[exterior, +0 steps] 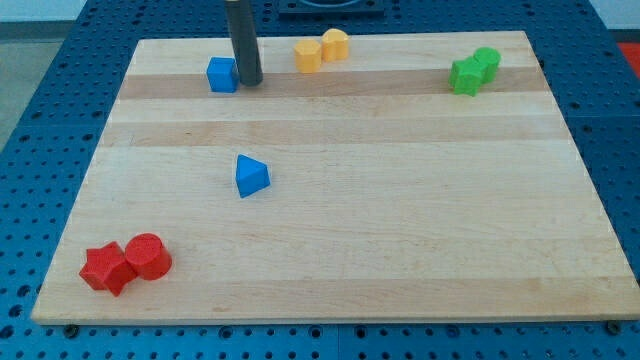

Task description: Slide blue cube to the top left

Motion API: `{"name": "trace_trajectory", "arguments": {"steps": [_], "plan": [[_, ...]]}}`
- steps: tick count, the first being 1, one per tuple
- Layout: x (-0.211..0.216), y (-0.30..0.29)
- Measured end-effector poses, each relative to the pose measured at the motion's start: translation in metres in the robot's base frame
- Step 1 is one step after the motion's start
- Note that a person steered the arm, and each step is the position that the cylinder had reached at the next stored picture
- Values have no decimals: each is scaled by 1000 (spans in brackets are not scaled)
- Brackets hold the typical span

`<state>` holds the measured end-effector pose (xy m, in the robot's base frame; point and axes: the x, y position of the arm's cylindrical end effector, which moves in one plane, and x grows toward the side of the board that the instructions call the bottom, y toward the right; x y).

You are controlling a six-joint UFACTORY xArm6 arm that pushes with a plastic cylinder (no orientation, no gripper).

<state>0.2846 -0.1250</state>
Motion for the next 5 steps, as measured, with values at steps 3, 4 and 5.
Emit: {"name": "trace_trajectory", "arguments": {"steps": [3, 4, 5], "plan": [[0, -65], [0, -85], [3, -87]]}}
